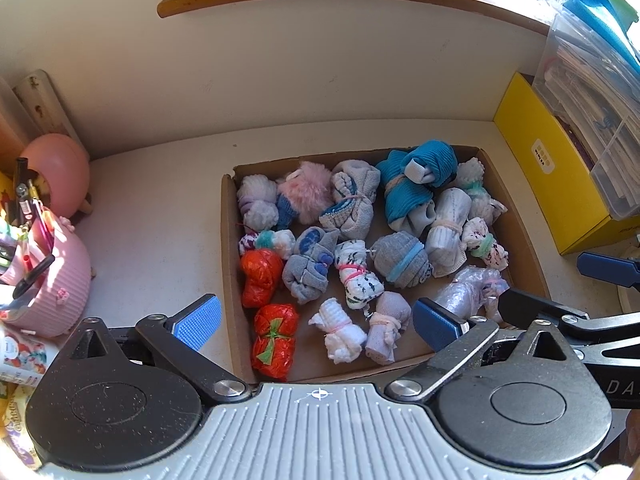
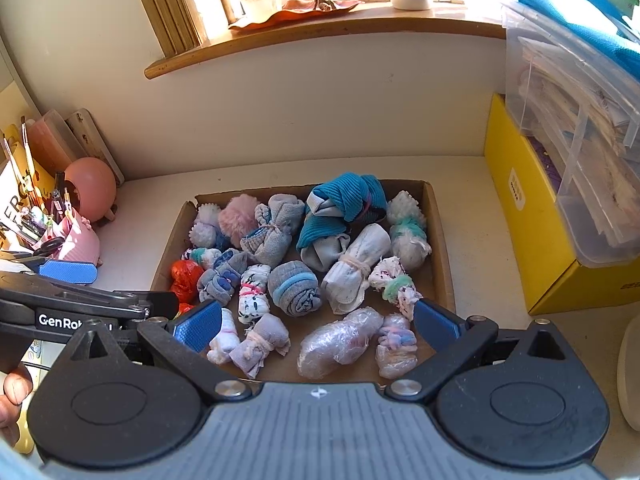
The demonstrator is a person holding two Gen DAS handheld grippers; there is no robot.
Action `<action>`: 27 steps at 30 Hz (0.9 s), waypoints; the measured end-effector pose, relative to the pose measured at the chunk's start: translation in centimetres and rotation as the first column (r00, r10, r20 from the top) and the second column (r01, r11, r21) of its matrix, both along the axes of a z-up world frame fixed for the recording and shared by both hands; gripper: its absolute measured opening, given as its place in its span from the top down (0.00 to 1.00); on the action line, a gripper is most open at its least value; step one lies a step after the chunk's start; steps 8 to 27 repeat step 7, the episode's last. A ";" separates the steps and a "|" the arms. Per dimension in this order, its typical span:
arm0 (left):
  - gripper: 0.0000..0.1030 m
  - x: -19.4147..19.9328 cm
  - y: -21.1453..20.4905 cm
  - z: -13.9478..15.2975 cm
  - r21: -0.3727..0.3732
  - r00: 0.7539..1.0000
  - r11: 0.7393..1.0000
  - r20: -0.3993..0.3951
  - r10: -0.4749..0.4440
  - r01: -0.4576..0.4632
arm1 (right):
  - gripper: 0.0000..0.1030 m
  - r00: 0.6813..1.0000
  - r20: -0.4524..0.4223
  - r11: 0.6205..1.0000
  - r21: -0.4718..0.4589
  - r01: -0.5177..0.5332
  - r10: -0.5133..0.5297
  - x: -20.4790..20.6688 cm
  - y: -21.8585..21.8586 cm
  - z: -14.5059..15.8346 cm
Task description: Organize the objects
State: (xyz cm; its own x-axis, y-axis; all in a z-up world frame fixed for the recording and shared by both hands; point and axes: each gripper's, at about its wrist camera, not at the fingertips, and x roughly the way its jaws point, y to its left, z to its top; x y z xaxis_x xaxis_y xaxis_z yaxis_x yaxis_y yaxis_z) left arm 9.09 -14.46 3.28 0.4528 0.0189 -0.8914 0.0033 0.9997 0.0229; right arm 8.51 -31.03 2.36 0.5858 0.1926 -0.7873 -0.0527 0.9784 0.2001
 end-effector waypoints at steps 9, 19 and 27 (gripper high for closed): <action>0.01 0.5 -0.5 0.1 -0.003 1.000 1.000 0.000 0.009 -0.009 | 0.01 1.000 0.007 1.000 -0.005 0.005 -0.005 -0.2 0.0 0.2; 0.01 0.5 -0.5 0.1 -0.003 1.000 1.000 0.000 0.009 -0.009 | 0.01 1.000 0.007 1.000 -0.005 0.005 -0.005 -0.2 0.0 0.2; 0.01 0.5 -0.5 0.1 -0.003 1.000 1.000 0.000 0.009 -0.009 | 0.01 1.000 0.007 1.000 -0.005 0.005 -0.005 -0.2 0.0 0.2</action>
